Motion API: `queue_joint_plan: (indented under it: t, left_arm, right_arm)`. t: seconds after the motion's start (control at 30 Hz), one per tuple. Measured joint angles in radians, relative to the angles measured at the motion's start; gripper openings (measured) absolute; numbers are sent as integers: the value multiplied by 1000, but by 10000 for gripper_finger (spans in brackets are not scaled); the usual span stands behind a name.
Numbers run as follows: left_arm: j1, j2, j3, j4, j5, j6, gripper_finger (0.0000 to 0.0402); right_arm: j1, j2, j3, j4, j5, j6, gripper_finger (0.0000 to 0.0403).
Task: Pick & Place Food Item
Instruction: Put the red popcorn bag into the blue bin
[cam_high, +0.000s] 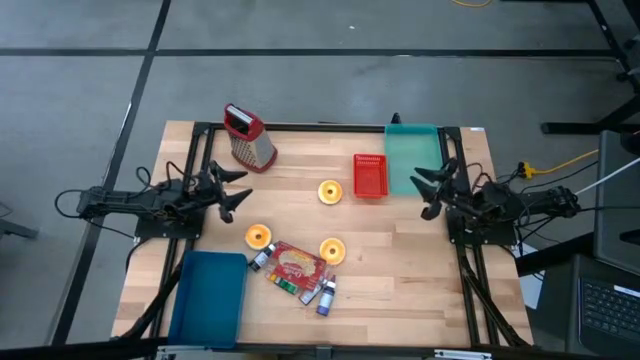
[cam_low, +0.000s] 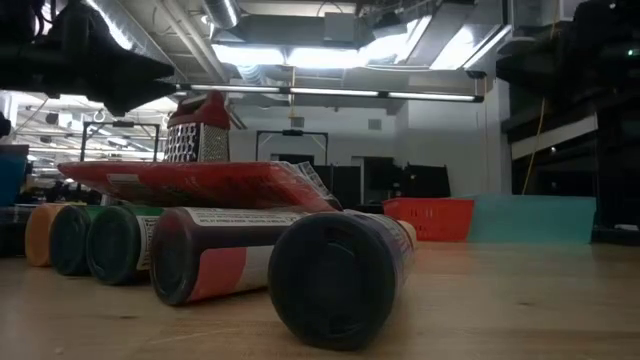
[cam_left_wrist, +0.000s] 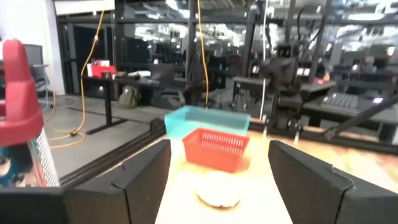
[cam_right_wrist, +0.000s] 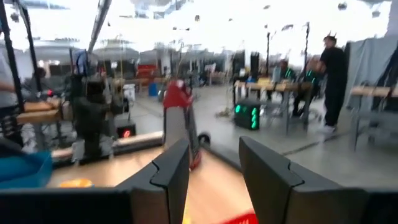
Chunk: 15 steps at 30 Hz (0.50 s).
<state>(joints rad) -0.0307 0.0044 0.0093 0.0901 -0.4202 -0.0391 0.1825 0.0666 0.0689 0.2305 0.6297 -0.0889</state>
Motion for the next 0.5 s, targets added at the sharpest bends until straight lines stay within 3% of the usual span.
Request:
queue_joint_plan:
  t: [0.2, 0.5]
  left_arm:
    - [0, 0, 0, -24, -5, 49, 267]
    - [0, 62, 0, -25, -3, 37, 267]
  right_arm:
    - [0, 0, 0, 198, -28, -122, 142]
    - [0, 4, 32, 209, -71, -192, 142]
